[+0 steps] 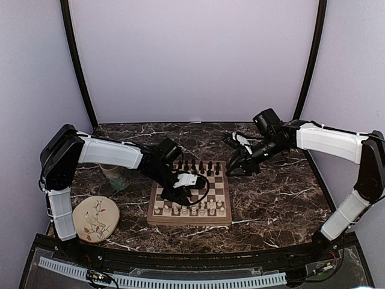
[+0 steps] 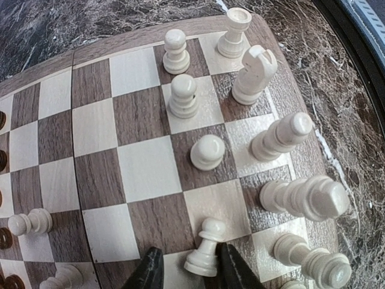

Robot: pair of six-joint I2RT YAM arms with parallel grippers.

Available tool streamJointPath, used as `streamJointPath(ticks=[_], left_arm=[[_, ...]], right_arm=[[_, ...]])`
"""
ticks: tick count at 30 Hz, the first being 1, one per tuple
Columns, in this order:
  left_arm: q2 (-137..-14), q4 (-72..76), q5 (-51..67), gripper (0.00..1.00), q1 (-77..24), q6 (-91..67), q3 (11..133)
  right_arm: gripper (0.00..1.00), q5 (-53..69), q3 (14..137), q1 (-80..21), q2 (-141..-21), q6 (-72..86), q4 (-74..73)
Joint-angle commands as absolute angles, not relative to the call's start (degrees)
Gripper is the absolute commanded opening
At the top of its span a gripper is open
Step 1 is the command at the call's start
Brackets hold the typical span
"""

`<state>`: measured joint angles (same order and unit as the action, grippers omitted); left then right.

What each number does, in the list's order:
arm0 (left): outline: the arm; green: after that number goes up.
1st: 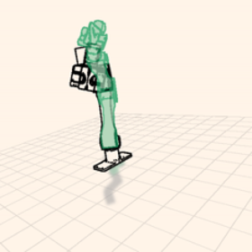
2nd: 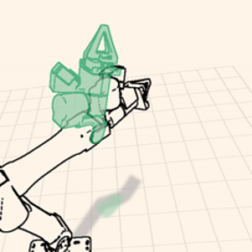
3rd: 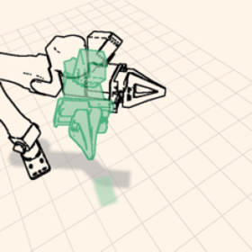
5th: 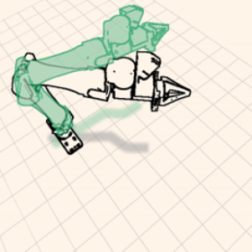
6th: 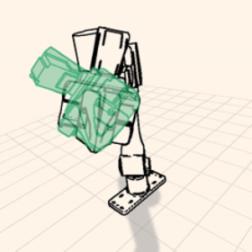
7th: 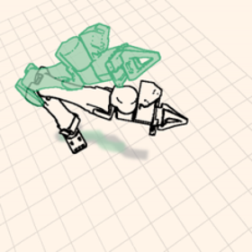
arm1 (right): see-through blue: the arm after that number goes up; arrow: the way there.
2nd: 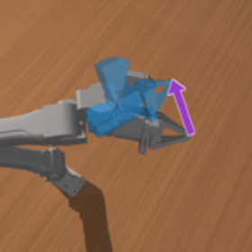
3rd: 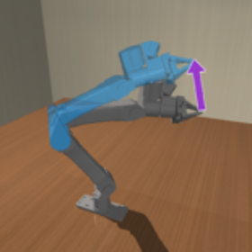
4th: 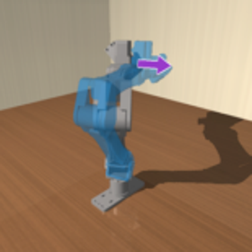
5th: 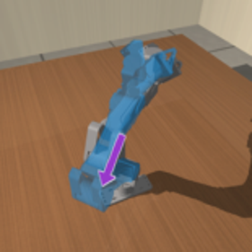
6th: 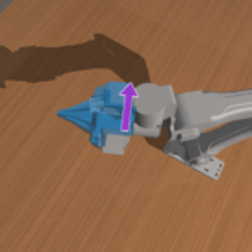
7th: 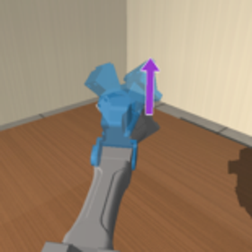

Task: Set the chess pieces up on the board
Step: Pick up the pawn from the chessboard, then pass from the left arm to the right

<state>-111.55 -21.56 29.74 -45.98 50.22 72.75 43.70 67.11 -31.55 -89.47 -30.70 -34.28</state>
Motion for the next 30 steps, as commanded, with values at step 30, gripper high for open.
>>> streamJointPath(ticks=[30], left_arm=[[-95.3, 4.5, 24.3, 0.16, -46.8, 33.0, 62.9]], right_arm=[[0.37, 40.7, 84.3, -30.6, -93.7, -13.6, -35.9]])
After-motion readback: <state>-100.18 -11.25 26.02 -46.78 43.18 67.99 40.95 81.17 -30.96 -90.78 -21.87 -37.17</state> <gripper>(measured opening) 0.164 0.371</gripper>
